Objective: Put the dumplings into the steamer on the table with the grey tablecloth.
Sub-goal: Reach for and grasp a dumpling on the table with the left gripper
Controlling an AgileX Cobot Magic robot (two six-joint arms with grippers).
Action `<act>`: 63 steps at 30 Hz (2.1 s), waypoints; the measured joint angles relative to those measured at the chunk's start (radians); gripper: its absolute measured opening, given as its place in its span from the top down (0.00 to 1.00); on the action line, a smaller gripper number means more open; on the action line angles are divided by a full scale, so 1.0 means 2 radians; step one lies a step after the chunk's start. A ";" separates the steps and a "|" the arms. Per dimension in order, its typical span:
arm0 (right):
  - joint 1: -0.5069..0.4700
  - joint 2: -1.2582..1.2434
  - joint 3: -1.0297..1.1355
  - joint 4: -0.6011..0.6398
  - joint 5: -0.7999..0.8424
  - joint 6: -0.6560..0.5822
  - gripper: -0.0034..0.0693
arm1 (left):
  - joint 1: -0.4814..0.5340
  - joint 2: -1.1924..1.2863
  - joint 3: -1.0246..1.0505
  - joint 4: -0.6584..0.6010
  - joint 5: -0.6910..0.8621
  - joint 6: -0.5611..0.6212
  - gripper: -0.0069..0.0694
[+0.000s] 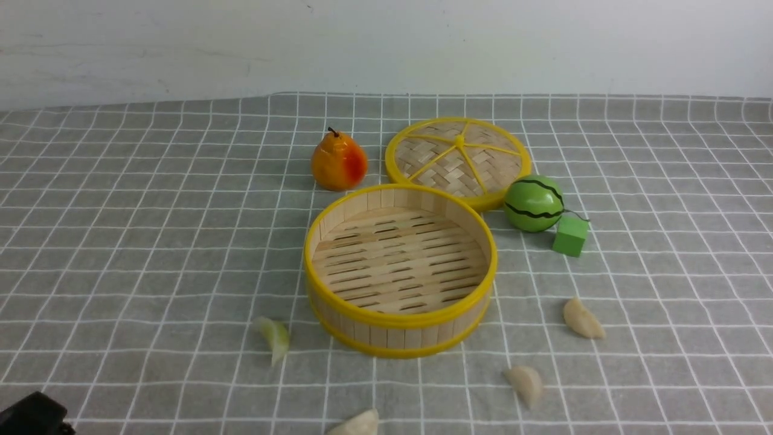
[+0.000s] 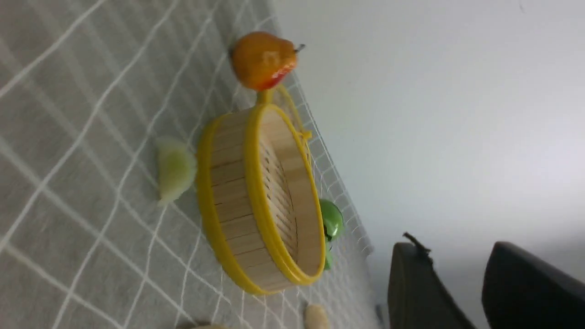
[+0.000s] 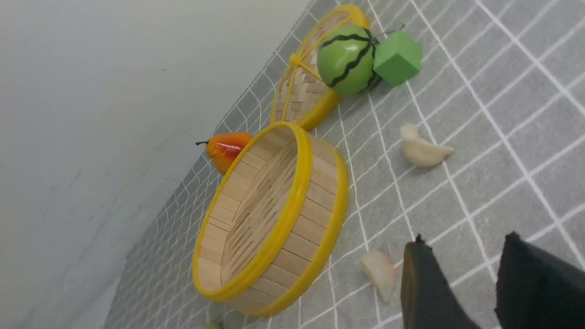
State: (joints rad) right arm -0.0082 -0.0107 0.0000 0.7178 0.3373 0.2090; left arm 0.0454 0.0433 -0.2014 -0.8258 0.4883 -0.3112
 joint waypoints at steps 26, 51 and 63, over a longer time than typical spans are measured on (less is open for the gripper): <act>0.185 0.537 -0.356 -0.116 0.284 -0.338 0.97 | -0.224 0.625 -0.430 0.428 0.291 -0.006 0.54; 0.194 0.539 -0.358 -0.131 0.248 -0.333 0.95 | -0.224 0.908 -0.458 0.398 0.023 -0.080 0.36; 0.194 0.539 -0.358 -0.131 0.248 -0.333 0.93 | -0.224 0.911 -0.459 0.403 0.021 -0.080 0.57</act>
State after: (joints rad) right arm 0.3796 1.0670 -0.7168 0.4553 0.8324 -0.4565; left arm -0.4033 1.8660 -1.1197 -0.0207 0.5297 -0.4708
